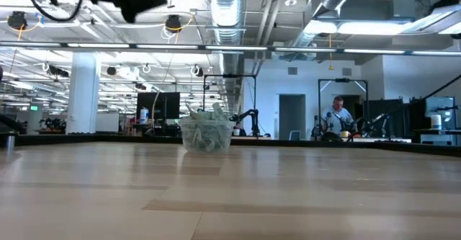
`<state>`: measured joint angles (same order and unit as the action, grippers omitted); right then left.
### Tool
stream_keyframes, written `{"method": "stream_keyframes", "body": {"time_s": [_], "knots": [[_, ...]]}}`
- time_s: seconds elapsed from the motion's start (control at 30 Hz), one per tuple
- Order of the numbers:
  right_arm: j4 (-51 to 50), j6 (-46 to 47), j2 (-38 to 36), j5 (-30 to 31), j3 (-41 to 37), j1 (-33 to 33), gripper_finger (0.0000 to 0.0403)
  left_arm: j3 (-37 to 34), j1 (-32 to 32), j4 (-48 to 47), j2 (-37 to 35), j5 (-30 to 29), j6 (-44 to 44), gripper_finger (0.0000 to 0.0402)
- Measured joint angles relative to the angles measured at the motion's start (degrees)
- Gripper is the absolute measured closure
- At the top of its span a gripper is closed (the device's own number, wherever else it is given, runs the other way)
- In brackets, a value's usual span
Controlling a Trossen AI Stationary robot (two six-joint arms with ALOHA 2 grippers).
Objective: Pick and place Stevia / Truvia into bins
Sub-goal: Return to Home Position
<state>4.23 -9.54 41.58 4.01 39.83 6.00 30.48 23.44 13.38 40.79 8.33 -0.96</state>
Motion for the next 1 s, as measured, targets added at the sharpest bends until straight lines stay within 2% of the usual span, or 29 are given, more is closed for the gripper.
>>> {"method": "stream_keyframes", "body": {"time_s": [0.4, 1.0], "knots": [[-6.61, -0.72, -13.31, 0.61, 0.02, -1.01, 0.0403, 0.01, -0.02, -7.90, -23.05, 0.17, 0.86, 0.0219], [-18.31, 2.25, -33.56, 0.57, 0.00, -1.01, 0.0403, 0.04, -0.02, -15.53, -37.08, -1.42, 2.74, 0.0219]]}}
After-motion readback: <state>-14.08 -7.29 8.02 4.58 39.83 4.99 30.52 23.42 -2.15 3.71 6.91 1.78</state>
